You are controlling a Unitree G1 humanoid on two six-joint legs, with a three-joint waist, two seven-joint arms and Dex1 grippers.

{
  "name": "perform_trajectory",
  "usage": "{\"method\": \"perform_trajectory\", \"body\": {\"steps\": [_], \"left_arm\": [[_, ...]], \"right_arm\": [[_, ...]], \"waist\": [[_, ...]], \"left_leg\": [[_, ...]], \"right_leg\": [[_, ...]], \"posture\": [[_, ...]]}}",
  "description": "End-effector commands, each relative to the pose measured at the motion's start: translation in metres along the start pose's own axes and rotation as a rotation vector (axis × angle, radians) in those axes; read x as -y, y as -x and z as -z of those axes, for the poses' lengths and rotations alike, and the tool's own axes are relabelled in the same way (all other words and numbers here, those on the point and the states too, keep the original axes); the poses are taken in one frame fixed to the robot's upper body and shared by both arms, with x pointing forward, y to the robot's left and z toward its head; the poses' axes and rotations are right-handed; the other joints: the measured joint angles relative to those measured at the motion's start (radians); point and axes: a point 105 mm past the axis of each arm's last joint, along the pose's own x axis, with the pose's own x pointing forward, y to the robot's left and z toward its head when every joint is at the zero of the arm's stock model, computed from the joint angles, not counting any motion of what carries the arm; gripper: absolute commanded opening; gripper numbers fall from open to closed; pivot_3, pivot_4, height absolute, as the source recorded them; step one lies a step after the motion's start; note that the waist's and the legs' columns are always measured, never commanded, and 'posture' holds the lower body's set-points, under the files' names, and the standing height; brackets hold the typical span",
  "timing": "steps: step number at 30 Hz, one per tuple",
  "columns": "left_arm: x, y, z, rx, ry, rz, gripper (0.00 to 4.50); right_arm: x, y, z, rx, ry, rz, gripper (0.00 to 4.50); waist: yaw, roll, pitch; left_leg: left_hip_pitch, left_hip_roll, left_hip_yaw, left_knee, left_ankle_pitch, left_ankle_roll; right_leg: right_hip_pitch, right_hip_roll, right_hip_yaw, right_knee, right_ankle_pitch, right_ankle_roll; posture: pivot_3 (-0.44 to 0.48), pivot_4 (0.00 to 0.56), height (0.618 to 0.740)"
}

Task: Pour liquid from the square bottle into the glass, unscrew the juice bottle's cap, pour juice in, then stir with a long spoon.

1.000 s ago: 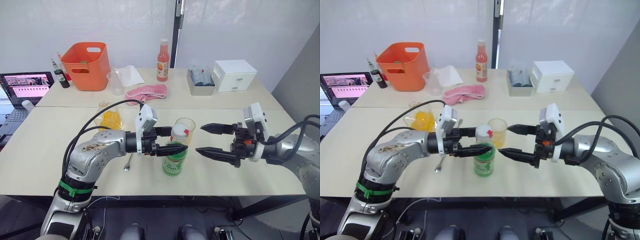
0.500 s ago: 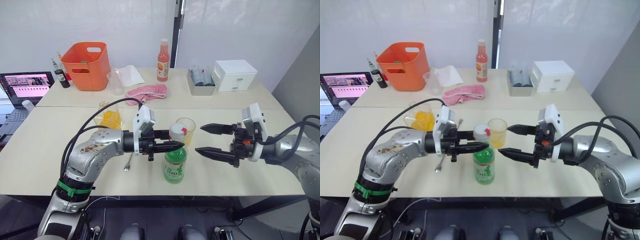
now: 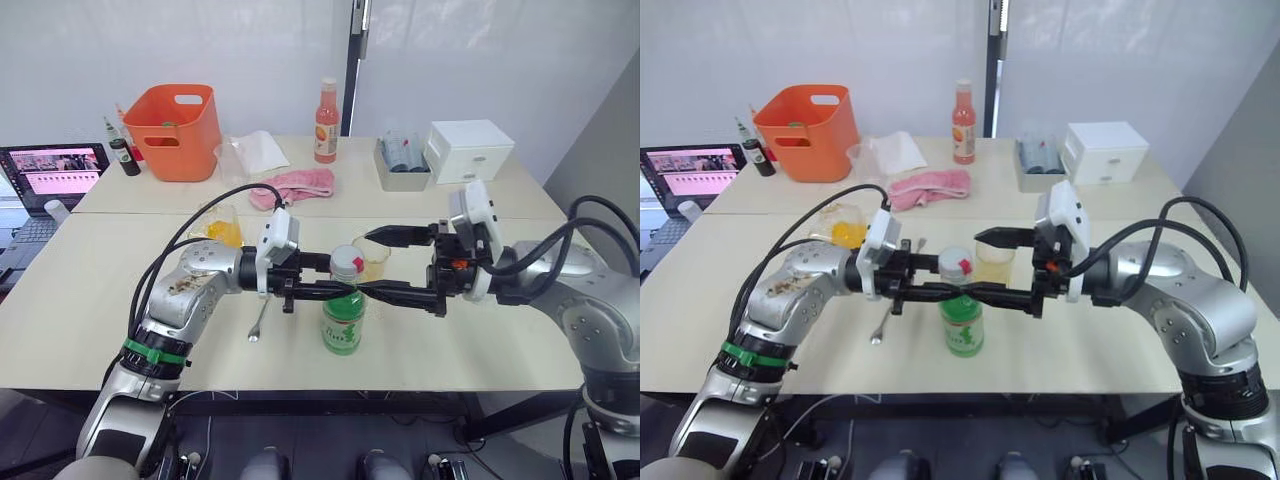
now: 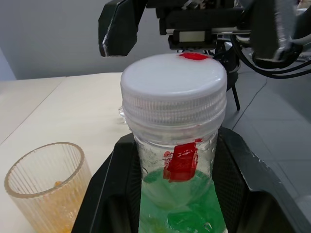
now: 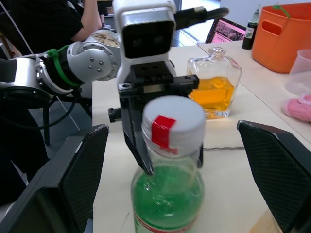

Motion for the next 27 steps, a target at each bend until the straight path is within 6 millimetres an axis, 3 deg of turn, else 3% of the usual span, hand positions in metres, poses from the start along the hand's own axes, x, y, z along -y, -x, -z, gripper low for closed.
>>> {"method": "perform_trajectory", "body": {"steps": [1, 15, 18, 24, 27], "left_arm": [[-0.010, 0.004, -0.004, -0.048, -0.070, -0.048, 1.50], [-0.010, -0.004, 0.005, -0.089, -0.062, -0.091, 1.50], [-0.009, -0.004, 0.005, -0.092, -0.061, -0.092, 1.50], [-0.008, -0.005, 0.007, -0.099, -0.055, -0.090, 1.50], [-0.008, -0.005, 0.009, -0.108, -0.052, -0.086, 1.50]], "right_arm": [[0.003, -0.006, -0.009, 0.015, 0.034, 0.010, 4.50], [0.017, -0.014, 0.004, -0.011, 0.006, 0.091, 4.50], [0.017, -0.014, 0.004, -0.011, 0.003, 0.093, 3.72], [0.016, -0.014, 0.004, 0.001, -0.006, 0.086, 1.72], [0.015, -0.015, 0.003, 0.009, -0.008, 0.080, 1.71]], "waist": [[-0.001, 0.000, 0.000], [0.002, 0.000, 0.000], [0.002, 0.000, 0.000], [0.002, 0.000, 0.000], [0.002, 0.000, 0.000]], "left_leg": [[0.000, 0.000, 0.000, 0.000, 0.000, 0.000], [0.000, 0.000, 0.000, 0.000, 0.000, 0.000], [0.000, 0.000, 0.000, 0.000, 0.000, 0.000], [0.000, 0.000, 0.000, 0.000, 0.000, 0.000], [0.001, 0.000, 0.000, 0.001, 0.000, 0.000]], "right_leg": [[0.000, 0.000, 0.000, 0.000, 0.000, 0.000], [0.000, 0.000, 0.000, 0.000, 0.000, 0.000], [0.000, 0.000, 0.000, 0.000, 0.000, 0.000], [0.001, 0.000, 0.000, 0.000, 0.000, 0.000], [0.001, 0.000, 0.000, 0.001, 0.000, 0.000]], "posture": [[0.000, 0.150, 0.715], [0.000, 0.150, 0.715], [0.000, 0.150, 0.715], [0.000, 0.150, 0.715], [0.000, 0.150, 0.715]]}}
